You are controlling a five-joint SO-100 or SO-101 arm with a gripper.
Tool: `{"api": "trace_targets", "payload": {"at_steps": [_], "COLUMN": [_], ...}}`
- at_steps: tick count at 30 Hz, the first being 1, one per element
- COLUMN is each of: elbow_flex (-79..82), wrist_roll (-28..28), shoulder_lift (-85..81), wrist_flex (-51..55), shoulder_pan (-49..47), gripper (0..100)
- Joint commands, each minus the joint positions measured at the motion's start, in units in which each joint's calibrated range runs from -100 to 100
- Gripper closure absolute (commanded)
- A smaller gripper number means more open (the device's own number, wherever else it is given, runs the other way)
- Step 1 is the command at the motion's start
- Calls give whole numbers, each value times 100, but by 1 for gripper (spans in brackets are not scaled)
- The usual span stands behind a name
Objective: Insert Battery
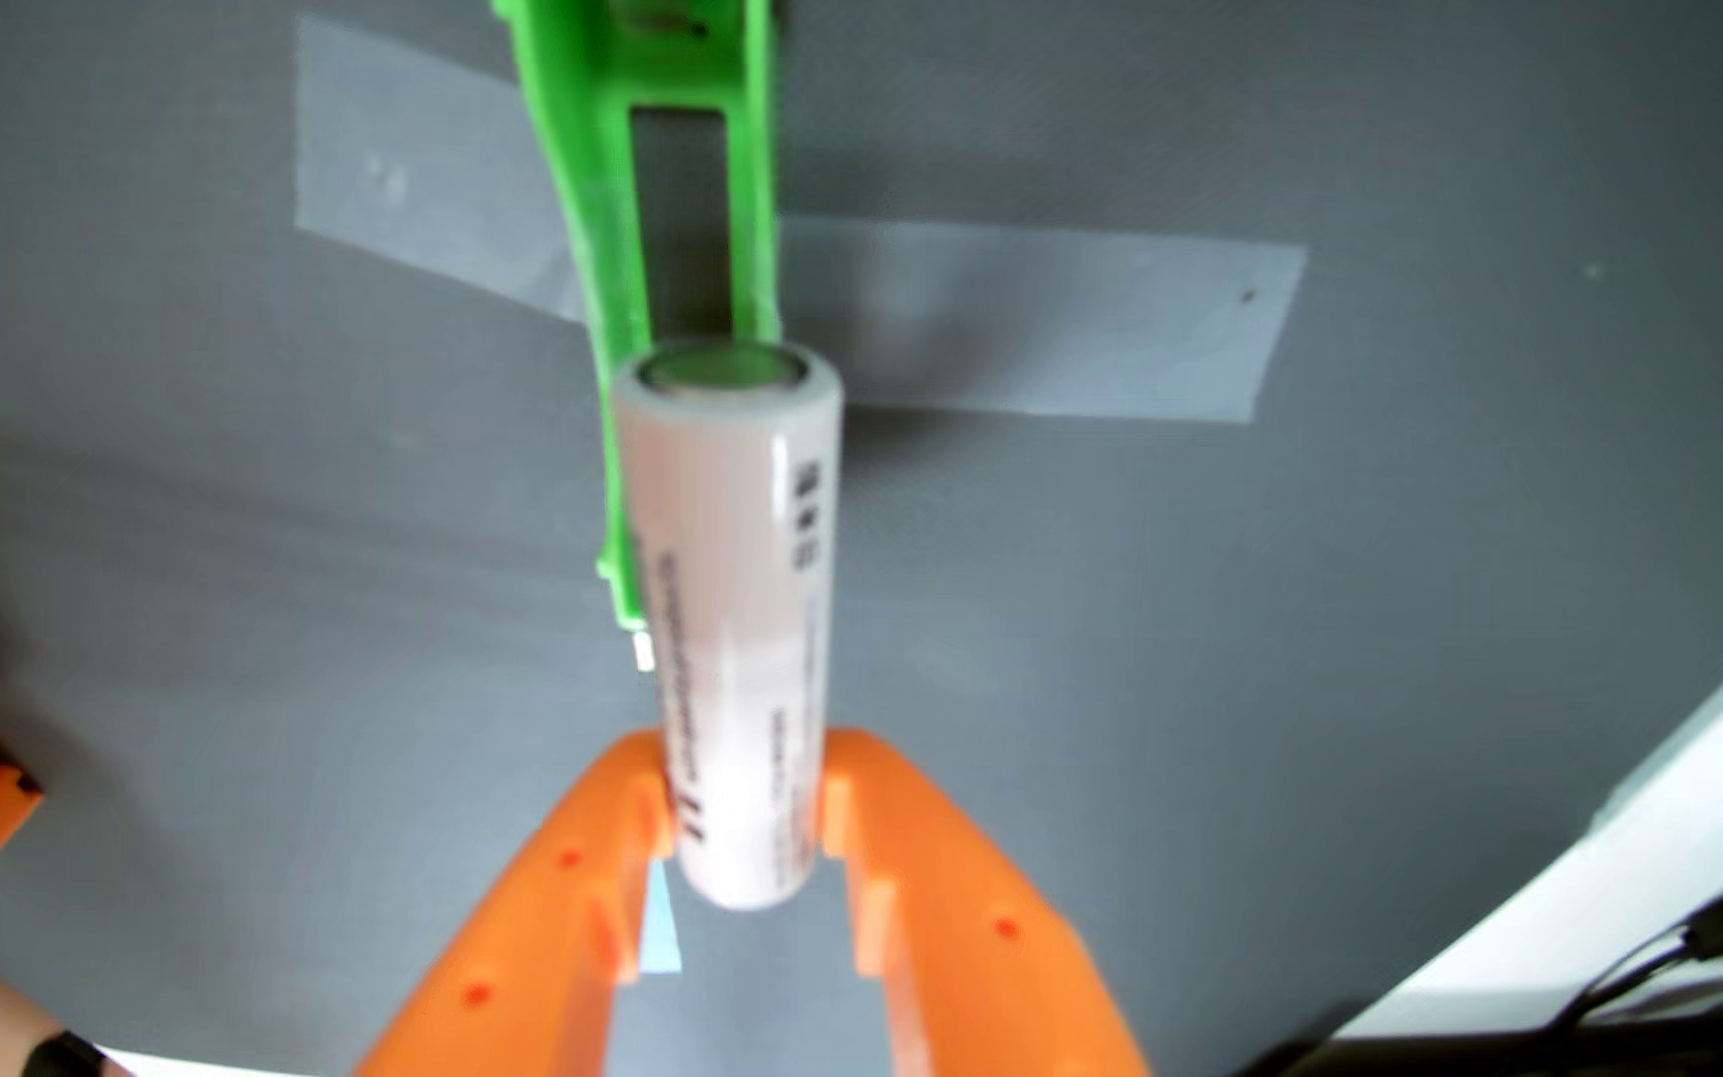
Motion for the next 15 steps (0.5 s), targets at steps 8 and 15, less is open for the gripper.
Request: {"api": "trace_targets", "payload": {"at_steps": [8, 15], "elbow_flex": [-79, -79], "wrist_roll": [-2, -100], "shoulder_lift": [-88, -46], "wrist_flex": [-32, -32], "shoulder_pan": [-82, -82], "gripper": [98, 98]}}
